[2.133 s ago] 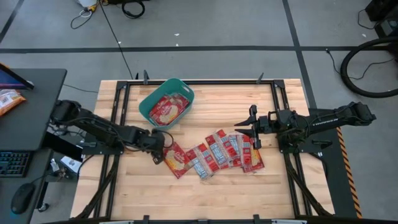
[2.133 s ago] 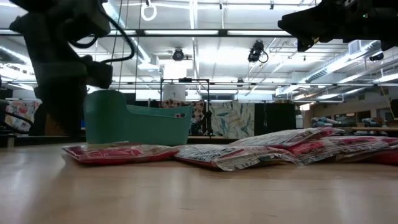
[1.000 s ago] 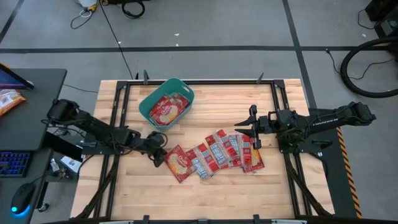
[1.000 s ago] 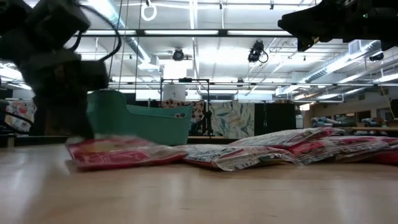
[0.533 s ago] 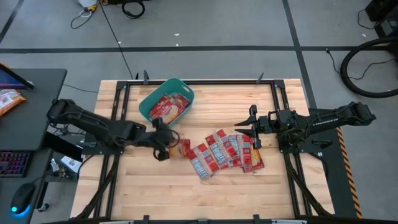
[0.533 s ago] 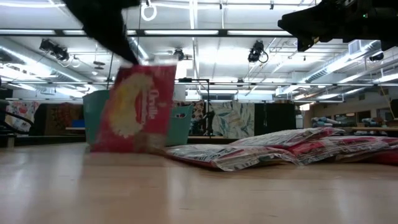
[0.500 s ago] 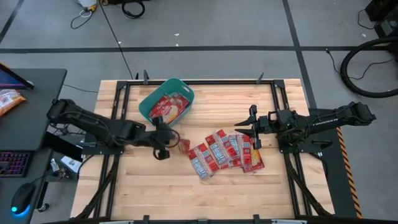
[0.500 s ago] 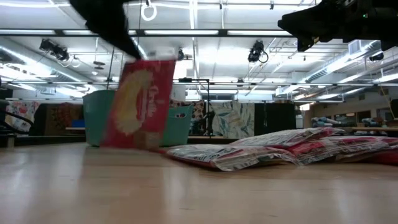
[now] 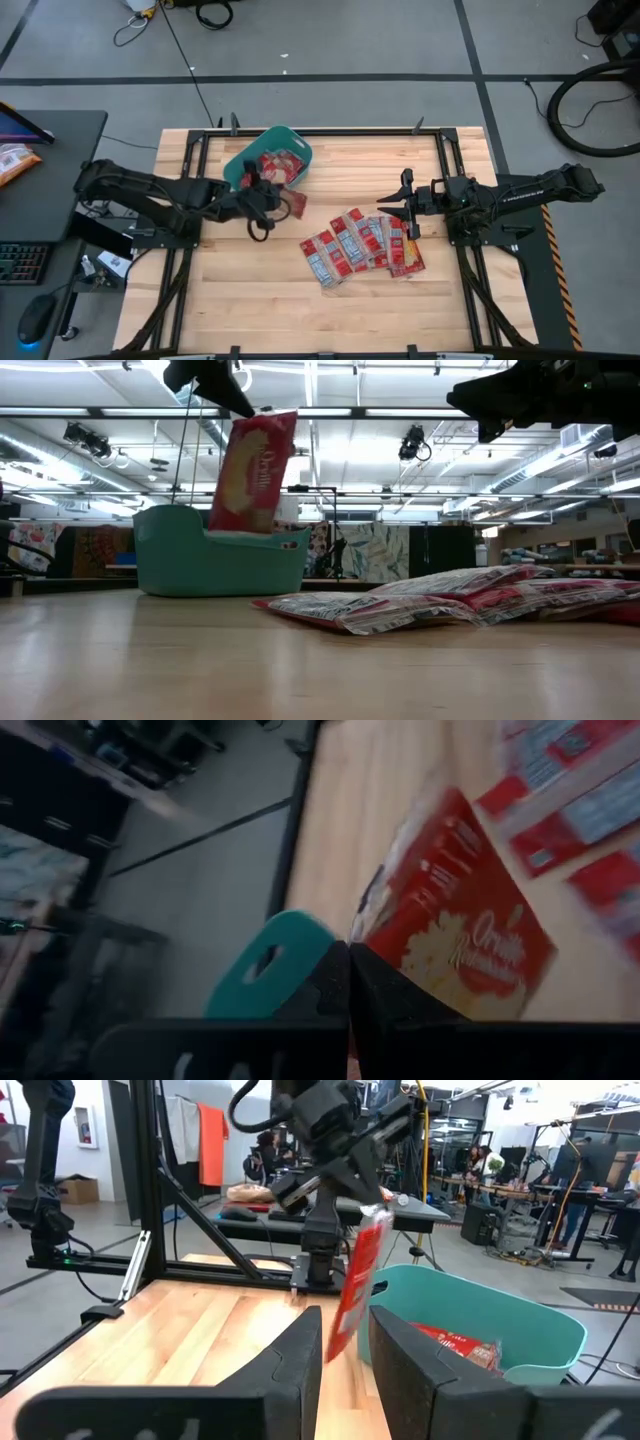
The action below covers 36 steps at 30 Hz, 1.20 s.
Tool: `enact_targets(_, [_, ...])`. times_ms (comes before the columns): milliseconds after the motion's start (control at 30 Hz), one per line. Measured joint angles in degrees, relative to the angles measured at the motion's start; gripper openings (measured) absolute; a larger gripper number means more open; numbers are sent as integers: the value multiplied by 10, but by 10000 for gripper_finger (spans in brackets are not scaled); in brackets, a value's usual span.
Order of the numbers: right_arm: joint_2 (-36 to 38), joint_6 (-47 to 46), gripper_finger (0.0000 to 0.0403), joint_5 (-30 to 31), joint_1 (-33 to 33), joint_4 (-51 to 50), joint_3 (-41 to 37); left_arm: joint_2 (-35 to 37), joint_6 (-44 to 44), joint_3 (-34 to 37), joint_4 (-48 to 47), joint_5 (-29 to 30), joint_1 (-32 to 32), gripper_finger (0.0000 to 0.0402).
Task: Sort popcorn bags into baskets
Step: Put the red popcorn bag into the blue bin
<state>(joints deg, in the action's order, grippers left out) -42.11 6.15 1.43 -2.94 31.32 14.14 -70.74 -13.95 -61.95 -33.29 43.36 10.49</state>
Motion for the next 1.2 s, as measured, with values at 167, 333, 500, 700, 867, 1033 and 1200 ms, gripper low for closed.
enact_targets(167, [0,0,91,0,0,-1,0,18,-24,-16,-33,13,-32,0])
enact_targets(333, [0,0,91,0,0,-4,0,62,-4,-17,-109,23,-68,0])
enact_targets(500, [0,0,91,0,0,-1,0,96,8,-17,-203,1,-105,0])
enact_targets(700, [0,0,91,0,0,1,0,98,-66,0,-271,-99,-146,2])
enact_targets(867, [0,0,91,0,0,1,0,97,-184,46,-257,-140,-159,3])
enact_targets(1033, [0,0,91,0,0,1,0,96,-202,88,-189,-138,-177,4])
enact_targets(1200, [0,0,91,0,0,1,0,96,-202,119,-102,-127,-191,6])
